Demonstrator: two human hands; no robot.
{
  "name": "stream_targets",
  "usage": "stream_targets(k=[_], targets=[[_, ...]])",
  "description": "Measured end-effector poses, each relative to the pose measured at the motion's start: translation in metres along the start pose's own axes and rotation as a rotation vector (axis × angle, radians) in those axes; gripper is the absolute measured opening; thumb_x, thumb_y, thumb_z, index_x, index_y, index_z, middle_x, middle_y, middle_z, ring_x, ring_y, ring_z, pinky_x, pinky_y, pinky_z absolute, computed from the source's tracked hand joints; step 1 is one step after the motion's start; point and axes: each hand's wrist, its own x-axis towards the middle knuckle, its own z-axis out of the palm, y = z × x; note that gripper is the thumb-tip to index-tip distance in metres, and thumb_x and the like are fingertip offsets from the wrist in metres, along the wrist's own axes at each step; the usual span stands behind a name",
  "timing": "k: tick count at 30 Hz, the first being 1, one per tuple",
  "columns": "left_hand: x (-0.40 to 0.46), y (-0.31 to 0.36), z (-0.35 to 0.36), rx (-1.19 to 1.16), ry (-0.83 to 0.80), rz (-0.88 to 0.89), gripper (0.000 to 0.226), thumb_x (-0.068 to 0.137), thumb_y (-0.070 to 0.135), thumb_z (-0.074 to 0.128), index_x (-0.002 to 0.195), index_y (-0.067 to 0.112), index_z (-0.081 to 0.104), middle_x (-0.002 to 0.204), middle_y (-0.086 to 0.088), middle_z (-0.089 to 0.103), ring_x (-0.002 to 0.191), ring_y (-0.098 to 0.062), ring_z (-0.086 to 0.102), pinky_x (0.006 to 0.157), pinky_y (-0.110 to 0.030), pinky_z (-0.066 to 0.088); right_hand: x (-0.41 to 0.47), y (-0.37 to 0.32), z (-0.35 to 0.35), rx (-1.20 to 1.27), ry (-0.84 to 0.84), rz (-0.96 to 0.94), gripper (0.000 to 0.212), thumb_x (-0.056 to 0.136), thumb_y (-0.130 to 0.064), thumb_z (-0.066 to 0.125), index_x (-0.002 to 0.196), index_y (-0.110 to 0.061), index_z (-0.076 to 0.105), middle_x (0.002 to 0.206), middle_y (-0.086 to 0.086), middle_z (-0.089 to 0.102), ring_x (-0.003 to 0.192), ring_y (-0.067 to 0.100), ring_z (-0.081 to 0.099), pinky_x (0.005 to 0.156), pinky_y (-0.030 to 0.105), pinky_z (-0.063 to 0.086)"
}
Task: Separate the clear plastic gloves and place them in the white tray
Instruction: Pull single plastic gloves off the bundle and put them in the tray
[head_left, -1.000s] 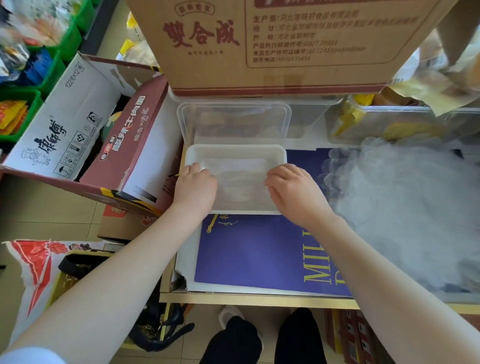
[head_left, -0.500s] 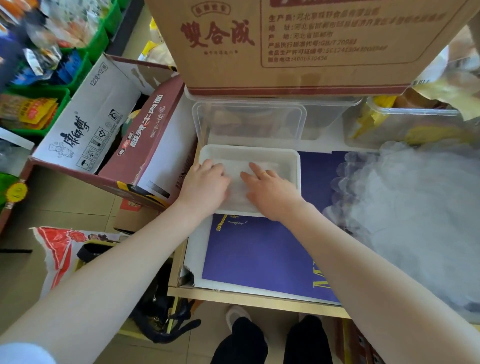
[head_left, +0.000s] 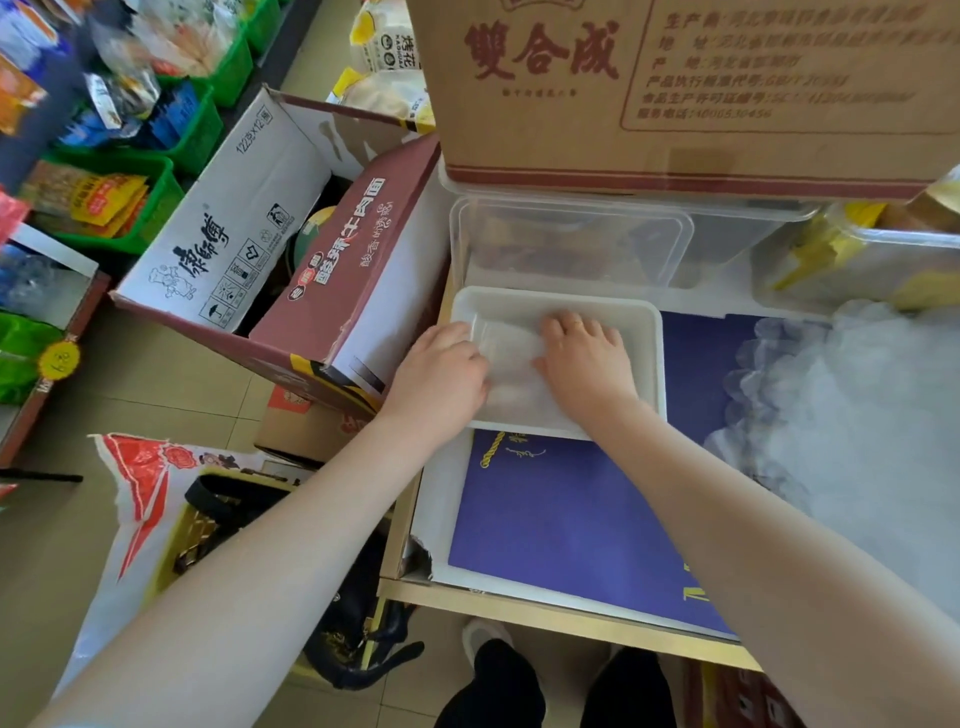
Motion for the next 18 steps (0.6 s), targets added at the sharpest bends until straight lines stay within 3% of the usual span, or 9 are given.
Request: stream_targets(k=[4,6,9,12,15,18], targets=[[0.004,-0.001,0.001,-0.024,-0.034,0.026,0.015,0.058,0.021,0.063,0.056,0.006,0.068,0.056,-0.004,0.064,0.086,-0.032,0.069,0.085,-0.053,0.049,0.013,-0.007,0.003,0.101,-0.013,0.145,0.038,0.092,-0.038,0.049,0.116,-0.009,0.050,0.121,0.011,0.055,0.118,0.031,0.040,0.093,0.038,0.029],[-0.001,-0.002,0.006,-0.106,0.004,0.024,0.015,0.061,0.018,0.064,0.062,0.004,0.068,0.061,-0.008,0.066,0.087,-0.036,0.068,0.090,-0.050,0.048,0.016,-0.005,-0.002,0.238,-0.058,0.125,0.025,0.088,-0.032,0.054,0.102,-0.013,0.061,0.116,0.012,0.056,0.117,0.032,0.042,0.091,0.035,0.033],[-0.006,0.003,0.003,-0.381,0.099,-0.092,0.041,0.079,0.027,0.050,0.103,-0.004,0.063,0.106,-0.019,0.064,0.105,-0.039,0.058,0.101,-0.041,0.038,0.010,0.002,-0.022,0.433,-0.082,-0.010,0.008,0.087,-0.023,0.059,0.087,-0.015,0.056,0.101,0.012,0.058,0.106,0.029,0.050,0.078,0.028,0.035],[-0.007,0.016,-0.017,-0.645,0.224,-0.266,0.063,0.088,0.037,0.042,0.137,-0.001,0.036,0.143,-0.017,0.038,0.131,-0.029,0.034,0.111,-0.034,0.022,-0.005,0.015,-0.051,0.602,-0.010,-0.126,0.016,0.089,-0.017,0.059,0.082,-0.020,0.045,0.081,0.002,0.056,0.076,0.023,0.051,0.063,0.024,0.034],[0.001,0.026,-0.033,-0.885,0.287,-0.326,0.050,0.095,0.024,0.051,0.139,0.006,0.036,0.138,-0.003,0.042,0.126,-0.008,0.036,0.102,-0.012,0.022,-0.017,0.023,-0.073,0.686,0.045,-0.205,0.030,0.088,-0.016,0.061,0.075,-0.031,0.039,0.068,-0.006,0.051,0.062,0.010,0.044,0.063,0.027,0.037],[0.011,0.027,-0.038,-1.132,0.284,-0.381,0.025,0.094,0.015,0.053,0.119,0.017,0.055,0.112,0.008,0.058,0.102,-0.001,0.053,0.089,-0.009,0.036,-0.020,0.024,-0.081,0.733,0.028,-0.253,0.031,0.087,-0.013,0.062,0.078,-0.032,0.040,0.062,-0.009,0.051,0.057,0.006,0.041,0.060,0.021,0.036]])
